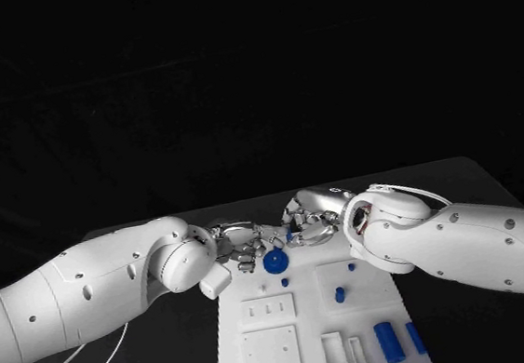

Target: Assemble the parts on the task board

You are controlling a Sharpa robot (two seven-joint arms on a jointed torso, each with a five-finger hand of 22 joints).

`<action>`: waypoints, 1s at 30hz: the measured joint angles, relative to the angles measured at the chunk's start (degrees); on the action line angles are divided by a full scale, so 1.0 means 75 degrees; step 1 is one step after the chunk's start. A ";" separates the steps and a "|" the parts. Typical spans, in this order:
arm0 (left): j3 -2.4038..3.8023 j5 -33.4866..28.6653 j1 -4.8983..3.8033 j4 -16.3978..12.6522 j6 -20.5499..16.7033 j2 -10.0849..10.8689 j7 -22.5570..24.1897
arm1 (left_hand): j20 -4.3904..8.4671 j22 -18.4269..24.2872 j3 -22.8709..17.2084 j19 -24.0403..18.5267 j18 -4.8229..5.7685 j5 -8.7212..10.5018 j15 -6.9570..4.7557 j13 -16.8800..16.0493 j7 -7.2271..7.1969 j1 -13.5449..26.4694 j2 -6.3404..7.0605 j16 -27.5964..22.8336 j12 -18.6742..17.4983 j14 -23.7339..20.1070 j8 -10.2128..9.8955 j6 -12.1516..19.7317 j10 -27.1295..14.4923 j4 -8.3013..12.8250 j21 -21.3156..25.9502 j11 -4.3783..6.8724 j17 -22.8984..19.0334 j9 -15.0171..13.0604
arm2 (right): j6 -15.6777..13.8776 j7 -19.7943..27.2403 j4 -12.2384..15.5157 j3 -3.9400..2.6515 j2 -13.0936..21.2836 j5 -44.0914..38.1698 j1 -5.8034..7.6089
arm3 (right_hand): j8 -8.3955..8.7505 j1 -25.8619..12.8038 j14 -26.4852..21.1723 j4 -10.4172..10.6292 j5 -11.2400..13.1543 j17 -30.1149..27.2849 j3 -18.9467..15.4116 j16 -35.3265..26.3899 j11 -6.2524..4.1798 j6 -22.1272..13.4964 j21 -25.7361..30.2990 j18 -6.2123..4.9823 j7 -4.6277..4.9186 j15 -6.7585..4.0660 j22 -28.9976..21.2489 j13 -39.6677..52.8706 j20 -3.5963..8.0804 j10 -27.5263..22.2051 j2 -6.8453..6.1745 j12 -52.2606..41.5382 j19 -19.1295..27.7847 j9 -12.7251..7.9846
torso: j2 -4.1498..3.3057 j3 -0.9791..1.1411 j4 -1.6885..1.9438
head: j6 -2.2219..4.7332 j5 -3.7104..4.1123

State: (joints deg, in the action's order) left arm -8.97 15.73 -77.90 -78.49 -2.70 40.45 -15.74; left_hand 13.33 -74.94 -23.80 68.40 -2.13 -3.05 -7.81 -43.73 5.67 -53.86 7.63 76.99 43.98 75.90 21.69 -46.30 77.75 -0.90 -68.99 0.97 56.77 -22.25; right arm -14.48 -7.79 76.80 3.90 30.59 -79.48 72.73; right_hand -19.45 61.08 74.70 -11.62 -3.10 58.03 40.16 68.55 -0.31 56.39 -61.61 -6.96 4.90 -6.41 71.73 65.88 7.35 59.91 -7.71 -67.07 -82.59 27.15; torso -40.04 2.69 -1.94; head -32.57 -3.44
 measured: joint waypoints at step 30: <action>0.0000 0.0166 -0.0003 -0.0045 -0.0075 -0.0027 -0.0411 | -0.0069 0.0003 0.0021 -0.0075 0.0052 -0.0237 0.0030 -0.0140 -0.0036 -0.0211 -0.0341 0.0053 0.0081 -0.0030 0.0011 -0.0052 -0.0242 0.0066 -0.0321 -0.0003 -0.0027 -0.0096 | 0.0124 -0.0075 -0.0019 0.0161 -0.0229 -0.0023 -0.0020 | 0.0031 -0.0009 0.0002 -0.0001 0.0000 0.0005 0.0000 0.0000 0.0002 0.0016 0.0000 0.0000 -0.0015 0.0003 -0.0001 0.0007 -0.0002 0.0002 -0.0011 0.0023 0.0000 0.0031 | -0.0022 0.0004 -0.0007 | -0.0041 0.0021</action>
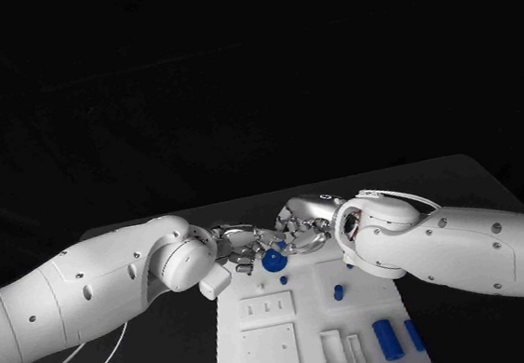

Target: Assemble the parts on the task board

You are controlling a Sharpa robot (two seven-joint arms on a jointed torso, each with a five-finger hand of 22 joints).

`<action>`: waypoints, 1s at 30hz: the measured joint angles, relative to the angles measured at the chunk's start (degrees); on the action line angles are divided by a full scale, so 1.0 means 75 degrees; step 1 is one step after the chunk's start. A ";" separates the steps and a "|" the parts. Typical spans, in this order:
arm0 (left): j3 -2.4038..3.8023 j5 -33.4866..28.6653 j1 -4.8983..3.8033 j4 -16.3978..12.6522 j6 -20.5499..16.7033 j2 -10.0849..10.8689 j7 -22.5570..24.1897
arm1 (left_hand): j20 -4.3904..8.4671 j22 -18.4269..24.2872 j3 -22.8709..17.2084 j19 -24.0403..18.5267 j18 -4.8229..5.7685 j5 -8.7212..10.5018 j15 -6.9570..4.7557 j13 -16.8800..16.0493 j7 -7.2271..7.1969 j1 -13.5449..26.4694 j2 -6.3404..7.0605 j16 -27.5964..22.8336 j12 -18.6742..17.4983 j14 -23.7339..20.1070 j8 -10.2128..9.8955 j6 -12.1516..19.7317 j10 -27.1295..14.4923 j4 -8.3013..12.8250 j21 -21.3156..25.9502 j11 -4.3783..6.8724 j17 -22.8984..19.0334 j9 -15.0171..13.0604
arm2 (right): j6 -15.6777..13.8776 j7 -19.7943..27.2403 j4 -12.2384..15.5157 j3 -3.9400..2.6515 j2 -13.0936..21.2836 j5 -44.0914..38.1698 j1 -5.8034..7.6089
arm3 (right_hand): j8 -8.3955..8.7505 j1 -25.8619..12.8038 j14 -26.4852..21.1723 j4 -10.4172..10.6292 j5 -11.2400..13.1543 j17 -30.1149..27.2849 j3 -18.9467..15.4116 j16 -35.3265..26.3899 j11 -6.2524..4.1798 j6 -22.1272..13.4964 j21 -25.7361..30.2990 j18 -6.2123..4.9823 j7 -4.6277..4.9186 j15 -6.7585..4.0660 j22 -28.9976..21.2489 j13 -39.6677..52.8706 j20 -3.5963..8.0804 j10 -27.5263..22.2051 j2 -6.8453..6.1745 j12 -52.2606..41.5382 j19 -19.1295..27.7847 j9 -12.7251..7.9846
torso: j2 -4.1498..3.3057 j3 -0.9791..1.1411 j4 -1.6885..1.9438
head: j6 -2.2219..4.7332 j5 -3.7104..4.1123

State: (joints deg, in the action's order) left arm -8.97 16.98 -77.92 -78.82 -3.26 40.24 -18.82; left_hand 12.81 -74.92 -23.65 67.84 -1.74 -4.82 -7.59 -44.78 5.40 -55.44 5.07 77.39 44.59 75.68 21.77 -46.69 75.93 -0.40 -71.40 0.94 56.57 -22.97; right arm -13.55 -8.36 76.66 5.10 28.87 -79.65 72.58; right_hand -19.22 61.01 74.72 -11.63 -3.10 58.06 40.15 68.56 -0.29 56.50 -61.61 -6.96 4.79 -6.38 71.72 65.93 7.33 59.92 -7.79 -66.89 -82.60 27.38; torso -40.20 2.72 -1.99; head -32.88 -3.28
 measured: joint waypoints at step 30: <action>-0.0015 0.0454 -0.0060 0.0110 -0.0037 -0.0130 -0.0360 | 0.0022 0.0002 -0.0177 -0.0248 0.0005 -0.0637 -0.0069 -0.0008 -0.0133 -0.0310 -0.1099 0.0030 -0.0084 -0.0070 0.0254 -0.0679 0.0015 0.1385 -0.0205 0.0121 -0.0120 -0.0144 | 0.0005 -0.0112 -0.0119 0.0095 -0.0152 -0.0032 -0.0044 | -0.0028 0.0000 -0.0018 -0.0001 0.0000 0.0005 -0.0001 -0.0038 0.0011 0.0010 0.0000 0.0000 -0.0010 -0.0016 -0.0001 0.0006 -0.0001 0.0011 -0.0001 0.0022 0.0000 -0.0003 | -0.0004 0.0011 0.0010 | -0.0028 0.0036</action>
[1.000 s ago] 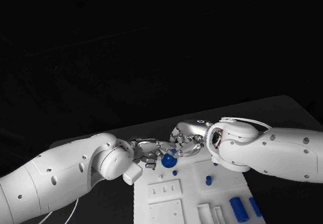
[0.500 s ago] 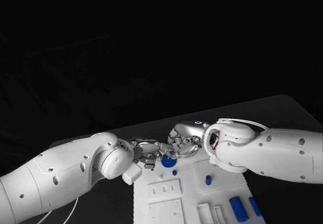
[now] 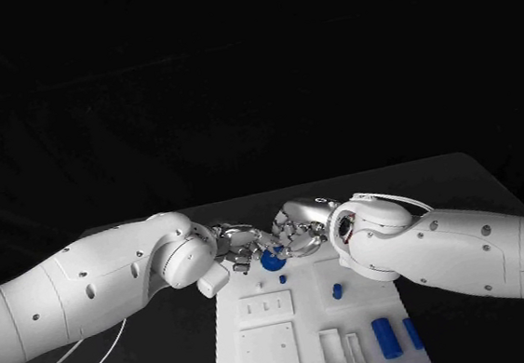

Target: Assemble the parts on the task board

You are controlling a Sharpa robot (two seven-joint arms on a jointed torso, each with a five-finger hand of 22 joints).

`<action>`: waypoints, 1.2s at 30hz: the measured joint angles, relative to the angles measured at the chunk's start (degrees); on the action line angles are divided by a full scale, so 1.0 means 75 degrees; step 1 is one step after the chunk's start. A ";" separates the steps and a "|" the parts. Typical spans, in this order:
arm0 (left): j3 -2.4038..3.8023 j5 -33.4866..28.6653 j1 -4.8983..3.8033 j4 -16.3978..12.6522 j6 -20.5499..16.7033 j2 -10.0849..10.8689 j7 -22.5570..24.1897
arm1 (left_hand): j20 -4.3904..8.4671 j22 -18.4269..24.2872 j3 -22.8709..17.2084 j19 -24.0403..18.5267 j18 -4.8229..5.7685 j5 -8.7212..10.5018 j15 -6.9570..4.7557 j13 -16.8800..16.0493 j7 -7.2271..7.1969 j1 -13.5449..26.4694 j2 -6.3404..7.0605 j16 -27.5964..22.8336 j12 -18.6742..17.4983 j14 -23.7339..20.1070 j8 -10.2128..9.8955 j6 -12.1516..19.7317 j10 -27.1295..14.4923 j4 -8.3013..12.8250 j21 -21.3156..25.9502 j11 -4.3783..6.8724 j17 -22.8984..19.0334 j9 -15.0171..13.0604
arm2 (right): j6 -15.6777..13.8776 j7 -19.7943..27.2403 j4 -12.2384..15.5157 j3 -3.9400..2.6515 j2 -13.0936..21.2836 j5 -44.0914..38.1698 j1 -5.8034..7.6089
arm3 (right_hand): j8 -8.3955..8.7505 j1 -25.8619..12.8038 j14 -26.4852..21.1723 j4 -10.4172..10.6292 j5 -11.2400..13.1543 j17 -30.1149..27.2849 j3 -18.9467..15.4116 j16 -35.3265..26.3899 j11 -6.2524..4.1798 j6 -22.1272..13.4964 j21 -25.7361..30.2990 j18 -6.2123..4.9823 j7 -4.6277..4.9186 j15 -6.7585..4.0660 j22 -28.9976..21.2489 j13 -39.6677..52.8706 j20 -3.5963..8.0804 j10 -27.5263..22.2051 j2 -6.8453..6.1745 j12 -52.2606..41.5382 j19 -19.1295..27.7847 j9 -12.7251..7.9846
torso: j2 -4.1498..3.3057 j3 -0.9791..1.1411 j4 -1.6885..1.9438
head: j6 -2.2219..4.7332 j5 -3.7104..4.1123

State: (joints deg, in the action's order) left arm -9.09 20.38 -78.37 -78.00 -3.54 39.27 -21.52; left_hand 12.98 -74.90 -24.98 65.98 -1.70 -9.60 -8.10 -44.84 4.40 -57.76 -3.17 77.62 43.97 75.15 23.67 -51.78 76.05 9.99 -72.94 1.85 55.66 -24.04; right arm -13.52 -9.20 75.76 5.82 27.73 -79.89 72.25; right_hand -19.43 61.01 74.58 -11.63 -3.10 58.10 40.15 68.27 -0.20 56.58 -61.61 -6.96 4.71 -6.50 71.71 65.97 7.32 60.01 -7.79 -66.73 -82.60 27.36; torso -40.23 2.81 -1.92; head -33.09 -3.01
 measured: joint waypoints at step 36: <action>-0.0014 0.0499 -0.0004 0.0089 -0.0034 -0.0117 0.0068 | -0.0015 0.0327 -0.1604 -0.0008 0.0003 0.0015 -0.0140 0.0059 0.0072 0.0370 0.0139 0.0064 -0.0103 0.0060 0.0300 -0.0165 0.0270 0.0372 -0.0238 0.0214 -0.0141 -0.0003 | 0.0010 -0.0108 0.0073 0.0015 0.0073 -0.0062 -0.0034 | -0.0005 -0.0202 0.0014 0.0053 -0.0002 0.0013 -0.0072 -0.0002 -0.0027 -0.0013 0.0000 0.0000 0.0013 0.0014 -0.0017 0.0013 0.0003 0.0029 -0.0202 0.0013 -0.0005 0.0028 | 0.0000 0.0013 -0.0004 | -0.0069 -0.0055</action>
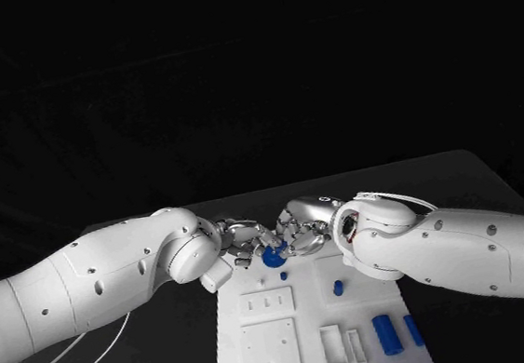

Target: Assemble the parts on the task board

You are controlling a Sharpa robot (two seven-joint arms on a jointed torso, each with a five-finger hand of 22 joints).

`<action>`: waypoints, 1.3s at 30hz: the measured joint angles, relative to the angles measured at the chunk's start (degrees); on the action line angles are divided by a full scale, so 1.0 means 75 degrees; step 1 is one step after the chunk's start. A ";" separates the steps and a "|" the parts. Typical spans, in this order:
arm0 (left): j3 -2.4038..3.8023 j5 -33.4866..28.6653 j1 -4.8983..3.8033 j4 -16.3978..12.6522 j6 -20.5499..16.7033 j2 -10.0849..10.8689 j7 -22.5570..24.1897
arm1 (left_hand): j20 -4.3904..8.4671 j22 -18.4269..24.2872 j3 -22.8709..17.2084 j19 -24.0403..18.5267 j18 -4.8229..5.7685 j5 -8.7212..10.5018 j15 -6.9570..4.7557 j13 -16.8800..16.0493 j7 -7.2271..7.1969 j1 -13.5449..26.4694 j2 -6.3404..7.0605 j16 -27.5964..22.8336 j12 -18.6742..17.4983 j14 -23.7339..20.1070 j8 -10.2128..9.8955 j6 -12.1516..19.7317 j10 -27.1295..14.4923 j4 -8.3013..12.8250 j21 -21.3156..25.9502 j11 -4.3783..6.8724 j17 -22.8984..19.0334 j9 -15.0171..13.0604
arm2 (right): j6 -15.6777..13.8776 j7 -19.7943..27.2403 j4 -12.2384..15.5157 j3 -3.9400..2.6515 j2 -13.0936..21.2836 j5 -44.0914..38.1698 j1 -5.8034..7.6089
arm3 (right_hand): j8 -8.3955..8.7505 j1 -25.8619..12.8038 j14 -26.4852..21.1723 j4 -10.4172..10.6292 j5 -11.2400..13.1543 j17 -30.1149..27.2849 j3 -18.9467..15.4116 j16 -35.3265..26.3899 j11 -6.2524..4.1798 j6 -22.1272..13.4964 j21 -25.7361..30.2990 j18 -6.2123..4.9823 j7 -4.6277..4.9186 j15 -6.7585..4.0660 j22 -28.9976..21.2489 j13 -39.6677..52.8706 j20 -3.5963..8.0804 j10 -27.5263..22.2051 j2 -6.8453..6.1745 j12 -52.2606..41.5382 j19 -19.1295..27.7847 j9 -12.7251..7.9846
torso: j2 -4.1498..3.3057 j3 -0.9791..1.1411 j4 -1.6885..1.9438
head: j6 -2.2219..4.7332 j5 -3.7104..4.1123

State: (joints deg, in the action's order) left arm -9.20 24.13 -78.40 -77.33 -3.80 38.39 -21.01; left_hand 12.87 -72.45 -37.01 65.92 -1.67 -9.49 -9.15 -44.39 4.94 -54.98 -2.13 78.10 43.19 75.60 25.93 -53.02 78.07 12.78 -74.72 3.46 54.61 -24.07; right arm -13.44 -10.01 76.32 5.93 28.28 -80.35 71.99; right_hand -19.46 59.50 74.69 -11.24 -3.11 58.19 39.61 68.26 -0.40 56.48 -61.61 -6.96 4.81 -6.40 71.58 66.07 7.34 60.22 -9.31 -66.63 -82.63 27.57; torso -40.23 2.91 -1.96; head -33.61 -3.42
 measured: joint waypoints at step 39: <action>-0.0192 0.1390 -0.0010 -0.0271 -0.0601 0.0335 0.0157 | -0.0002 0.0302 -0.0099 0.0002 -0.0187 -0.1487 -0.0234 0.0134 -0.0166 0.0419 0.0468 0.0211 -0.0208 0.0044 0.0234 -0.0232 0.0442 0.0098 -0.0182 0.0278 0.0066 0.0000 | -0.0863 0.0072 0.0000 -0.0045 0.1238 0.0380 -0.0028 | 0.0557 -0.0711 -0.0297 0.0372 -0.1252 0.0021 -0.1171 -0.0332 0.0327 -0.0802 0.0256 0.0004 0.0464 0.0294 -0.0078 -0.0343 -0.0041 -0.0605 -0.0791 0.0411 0.0428 -0.0164 | 0.0010 0.0001 0.0004 | -0.0022 -0.0079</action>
State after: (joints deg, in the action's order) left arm -10.64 34.55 -78.48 -79.37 -8.31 40.90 -19.84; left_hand 12.85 -70.19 -37.75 65.94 -3.07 -20.64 -10.91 -43.39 3.69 -51.84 1.38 79.68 41.63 75.92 27.68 -54.77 81.39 13.51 -76.09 5.54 55.11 -24.07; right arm -19.91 -9.46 76.31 5.60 37.57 -77.50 71.78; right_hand -15.28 54.16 72.46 -8.45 -12.50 58.35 30.83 65.77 2.05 50.47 -59.69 -6.93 8.29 -4.19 71.00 63.49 7.04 55.68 -15.24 -63.55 -79.42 26.34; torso -40.16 2.92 -1.92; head -33.77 -4.02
